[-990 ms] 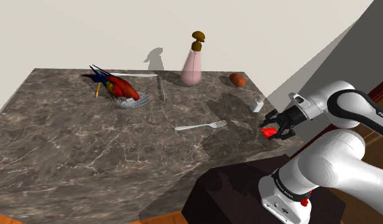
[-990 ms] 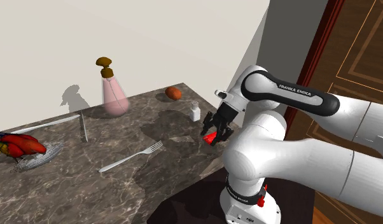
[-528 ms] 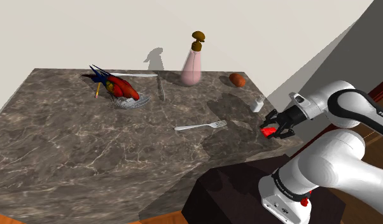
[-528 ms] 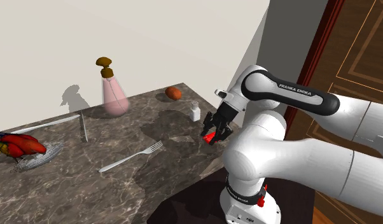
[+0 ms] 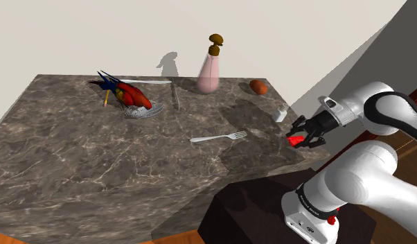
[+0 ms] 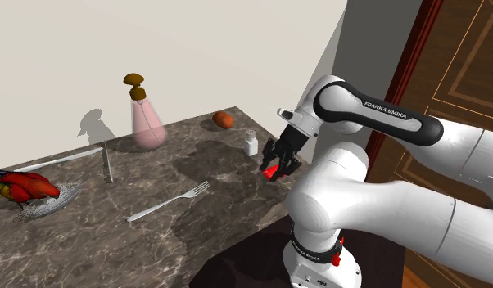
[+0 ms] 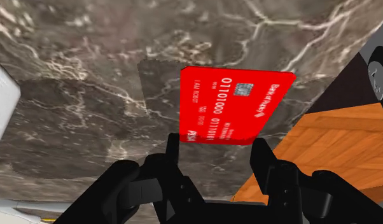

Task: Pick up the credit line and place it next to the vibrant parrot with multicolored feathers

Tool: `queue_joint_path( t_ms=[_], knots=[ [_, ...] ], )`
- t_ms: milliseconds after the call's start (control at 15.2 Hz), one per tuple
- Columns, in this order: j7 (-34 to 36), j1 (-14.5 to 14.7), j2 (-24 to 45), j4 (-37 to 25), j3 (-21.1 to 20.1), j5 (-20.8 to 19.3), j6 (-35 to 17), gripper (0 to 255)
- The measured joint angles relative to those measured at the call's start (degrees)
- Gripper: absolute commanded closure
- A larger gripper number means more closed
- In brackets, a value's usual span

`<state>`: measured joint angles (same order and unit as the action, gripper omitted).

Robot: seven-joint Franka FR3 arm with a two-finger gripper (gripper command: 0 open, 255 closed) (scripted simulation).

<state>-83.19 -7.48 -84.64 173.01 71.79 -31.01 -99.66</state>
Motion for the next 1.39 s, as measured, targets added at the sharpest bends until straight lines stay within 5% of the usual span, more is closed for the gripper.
queue_joint_path(
  t_ms=[1386],
  knots=[
    [9.39,8.5,-4.99,-9.65,-18.39,15.85,8.66,255]
  ],
)
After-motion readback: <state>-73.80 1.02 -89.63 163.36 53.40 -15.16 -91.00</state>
